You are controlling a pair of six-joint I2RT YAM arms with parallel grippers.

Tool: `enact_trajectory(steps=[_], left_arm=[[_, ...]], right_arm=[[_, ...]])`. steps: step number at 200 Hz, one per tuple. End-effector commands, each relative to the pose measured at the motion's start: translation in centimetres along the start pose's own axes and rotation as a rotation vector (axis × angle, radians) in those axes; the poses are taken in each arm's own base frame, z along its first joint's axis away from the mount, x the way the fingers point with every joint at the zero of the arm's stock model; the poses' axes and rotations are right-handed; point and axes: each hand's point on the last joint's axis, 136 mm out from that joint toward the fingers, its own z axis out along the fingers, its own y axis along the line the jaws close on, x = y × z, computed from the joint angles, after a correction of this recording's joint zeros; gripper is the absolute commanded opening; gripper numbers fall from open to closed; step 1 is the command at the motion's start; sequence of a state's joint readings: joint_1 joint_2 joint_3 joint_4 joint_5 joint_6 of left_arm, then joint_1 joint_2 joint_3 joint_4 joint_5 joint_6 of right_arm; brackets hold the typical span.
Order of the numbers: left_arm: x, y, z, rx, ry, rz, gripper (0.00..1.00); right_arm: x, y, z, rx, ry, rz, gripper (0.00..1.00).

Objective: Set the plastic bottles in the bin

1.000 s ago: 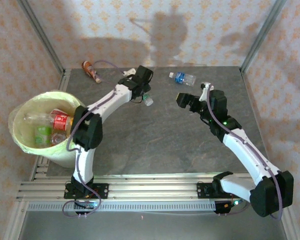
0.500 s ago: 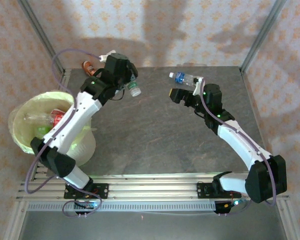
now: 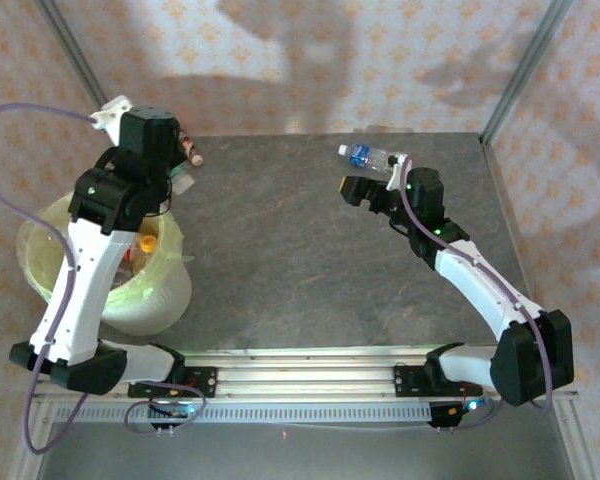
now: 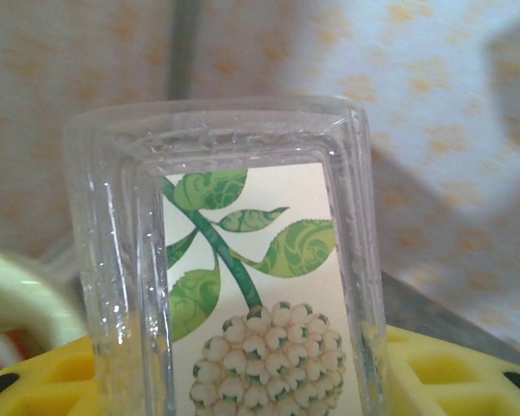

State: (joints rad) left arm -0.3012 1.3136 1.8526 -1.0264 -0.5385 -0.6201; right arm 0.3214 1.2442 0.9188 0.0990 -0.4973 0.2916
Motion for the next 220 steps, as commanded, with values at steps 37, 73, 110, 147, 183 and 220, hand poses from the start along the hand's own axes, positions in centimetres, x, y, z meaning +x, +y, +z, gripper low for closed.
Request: enact_trajectory(steps=[37,73,110,147,183,220], left_arm=[[-1.4,10.7,-2.5,-0.314,-0.118,-0.037,0.49],[1.3,13.1,-1.0,-0.29,-0.014,-0.118,0.49],[3.2,13.7,1.8,-0.306,0.061,-0.157,0.5],[3.1,14.1,2.8,-0.334,0.041,-0.243,0.78],[3.0,12.7,3.1,-0.262,0.06,-0.263,0.95],[2.3,11.6,2.2,-0.189,0.069,-0.275,1.0]], right_arm=[[-1.6,0.5,-0.4,0.005,-0.033,-0.007,1.0],[-1.8,0.7,-0.2,0.001,-0.033,-0.004,1.0],[-1.7,0.7,-0.3,-0.003,-0.031,0.004,1.0],[-1.3,0.4,-0.6,0.013,-0.025,-0.005,1.0],[-1.2,-0.6,-0.9,0.058,-0.047,0.0,0.99],[-1.7,-2.4,-0.5,0.146,-0.09,0.045,0.99]])
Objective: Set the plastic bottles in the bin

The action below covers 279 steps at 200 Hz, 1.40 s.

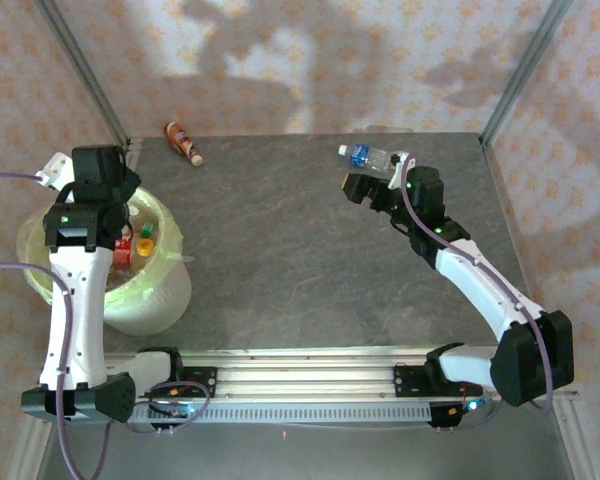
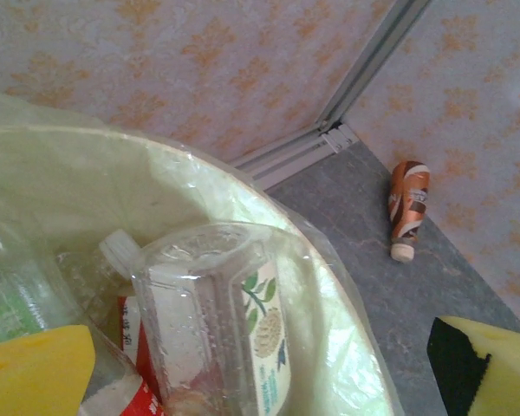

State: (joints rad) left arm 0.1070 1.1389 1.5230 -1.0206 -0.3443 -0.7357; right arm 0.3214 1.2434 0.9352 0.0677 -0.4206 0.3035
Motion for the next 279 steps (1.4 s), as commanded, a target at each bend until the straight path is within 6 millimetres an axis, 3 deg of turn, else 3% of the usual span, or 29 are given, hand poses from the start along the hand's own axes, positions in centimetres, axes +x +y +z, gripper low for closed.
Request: enact_trajectory(steps=[1,54,77,95,115,139,166,189,206,239,279], left_arm=[[-1.3,-1.1,-1.7,0.095,-0.015,-0.043,1.0],[-0.2,-6.8,-4.0,0.458,0.076,-0.075,1.0],[0.6,-9.3,-5.1,0.614,0.124,-0.094,1.0],[1.4,-10.5,-5.3,0.688,0.162,-0.079,1.0],[2.3,-11.9,-5.9,0.767,0.208,-0.088,1.0],[4.3,-15.0,-8.5,0.869,0.206,0.015,1.0],[7.7,-19.3,-10.5,0.922,0.262,0.163,1.0],[10.6,-22.2,-10.5,0.943,0.336,0.245,1.0],[12.4,-23.9,-10.4,0.974,0.361,0.273,1.0],[14.7,-25.1,-9.5,0.965,0.409,0.298,1.0],[16.7,-24.5,-8.3,0.92,0.454,0.326,1.0]], right_arm=[[-1.1,-1.4,-0.2,0.075,-0.065,0.033,0.99],[-1.0,-4.2,3.3,0.196,0.004,0.052,0.99],[-1.2,-5.3,5.3,0.179,0.07,-0.077,0.99],[-2.2,-7.6,6.5,0.223,0.139,-0.201,0.99],[-3.5,-10.8,7.9,0.25,0.218,-0.218,1.0],[-3.5,-14.9,10.2,0.241,0.326,-0.252,0.96],[-3.4,-18.0,12.4,0.219,0.43,-0.355,0.95],[-4.0,-19.1,13.6,0.166,0.466,-0.426,0.95],[-3.2,-19.6,14.6,0.11,0.506,-0.513,0.94],[-1.5,-21.3,16.6,0.05,0.567,-0.628,0.93],[-1.1,-23.5,19.5,0.079,0.555,-0.757,0.92]])
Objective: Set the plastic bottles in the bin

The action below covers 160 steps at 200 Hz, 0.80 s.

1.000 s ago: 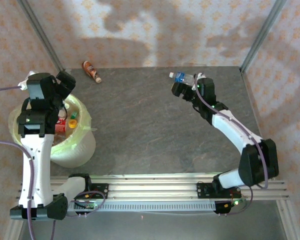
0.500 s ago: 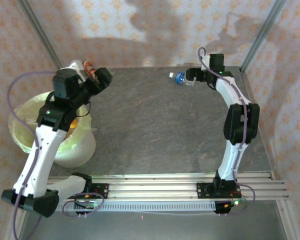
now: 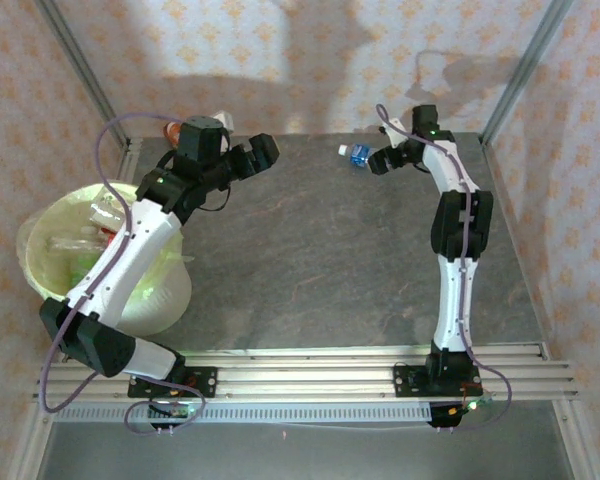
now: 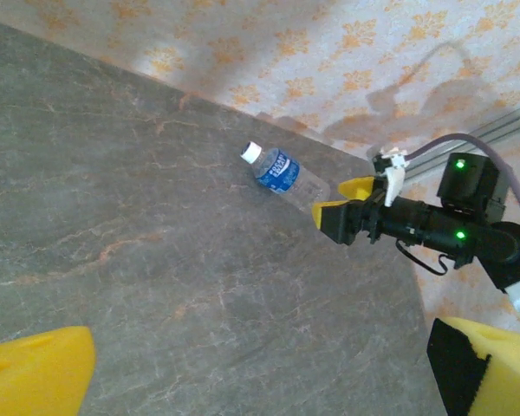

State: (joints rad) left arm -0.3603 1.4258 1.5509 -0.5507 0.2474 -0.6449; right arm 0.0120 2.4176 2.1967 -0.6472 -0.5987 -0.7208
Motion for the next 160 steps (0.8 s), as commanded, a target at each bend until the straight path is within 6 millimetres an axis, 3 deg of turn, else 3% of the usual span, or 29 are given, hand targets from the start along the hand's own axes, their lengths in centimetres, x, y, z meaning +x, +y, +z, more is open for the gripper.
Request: enact_trajectory(steps=[1,54,93,134,160], left_arm=[[-0.1,-0.6,-0.5,0.021,-0.01,0.028,1.0],[2.4,2.7,-0.1,-0.075,0.022,0.008,1.0],[3.7,4.6,0.2,-0.138,0.05,0.0,1.0],[4.1,4.9,1.1,-0.158,0.084,0.011,1.0],[4.3,4.8,1.6,-0.165,0.107,0.021,1.0]], right_arm=[[0.2,-0.5,1.7,0.022,0.019,-0.13,0.91],[0.2,-3.4,4.8,0.106,0.041,-0.244,0.91],[-1.3,-3.1,5.7,0.093,-0.046,-0.283,0.86],[-2.6,-2.6,6.5,0.116,-0.089,-0.323,0.84],[-2.2,-2.0,7.4,0.103,-0.078,-0.324,0.83]])
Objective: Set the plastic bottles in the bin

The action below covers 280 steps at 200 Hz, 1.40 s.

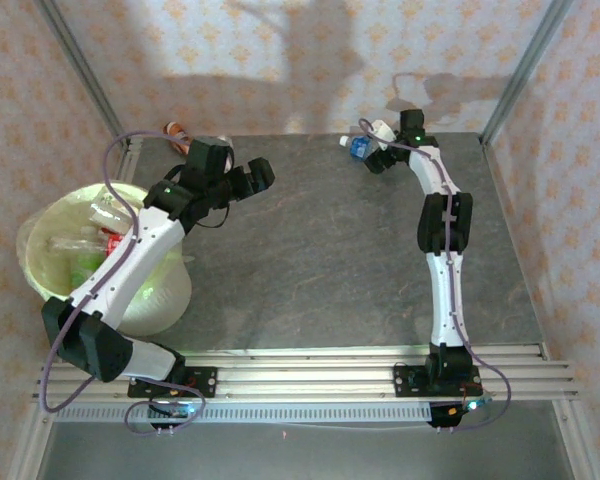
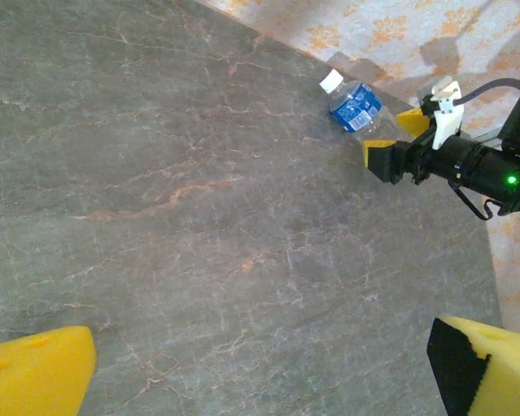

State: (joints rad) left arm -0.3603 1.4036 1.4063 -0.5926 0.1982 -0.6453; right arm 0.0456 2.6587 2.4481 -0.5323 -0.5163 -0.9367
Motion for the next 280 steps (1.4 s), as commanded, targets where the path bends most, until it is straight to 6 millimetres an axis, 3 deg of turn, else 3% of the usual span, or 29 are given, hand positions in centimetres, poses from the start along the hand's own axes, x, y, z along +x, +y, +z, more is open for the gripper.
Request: enact_trajectory(steps=[1,41,60,87,125,159,183,229,257,280], left_arm=[[0.0,-0.2,0.2,-0.023,0.014,0.03,1.0],[0.3,0.0,0.6,-0.027,0.029,0.042,1.0],[0.3,-0.1,0.8,-0.025,0.031,0.045,1.0],[0.5,-0.3,1.4,-0.01,0.041,0.038,1.0],[0.9,-0.2,1.8,-0.007,0.053,0.035,1.0],[1.0,-1.0,2.3,0.041,0.053,0.021,1.0],[1.0,-2.5,2.6,0.114,0.046,0.012,1.0],[2.6,-8.9,2.1,0.384,0.055,0.094,1.0],[3.3,-12.9,0.8,0.598,0.053,0.107,1.0],[3.5,-14.9,-0.3,0.711,0.033,0.117,1.0]], right_arm=[[-0.7,0.9,1.2,-0.006,-0.027,-0.038,0.83],[1.8,1.5,2.1,-0.009,0.051,-0.033,0.75],[2.0,1.9,1.8,-0.015,0.067,-0.041,0.68],[2.7,1.6,1.7,0.019,0.092,-0.042,0.67],[0.7,1.8,-0.4,0.019,0.028,0.021,0.5],[-1.4,2.7,-5.0,0.08,-0.081,0.069,0.47],[-2.8,4.3,-10.3,0.132,-0.173,0.108,0.48],[-4.7,10.4,-19.4,0.106,-0.254,0.292,0.46],[-6.0,13.1,-24.3,0.049,-0.37,0.527,0.46],[-7.6,16.2,-27.4,-0.131,-0.499,0.681,0.46]])
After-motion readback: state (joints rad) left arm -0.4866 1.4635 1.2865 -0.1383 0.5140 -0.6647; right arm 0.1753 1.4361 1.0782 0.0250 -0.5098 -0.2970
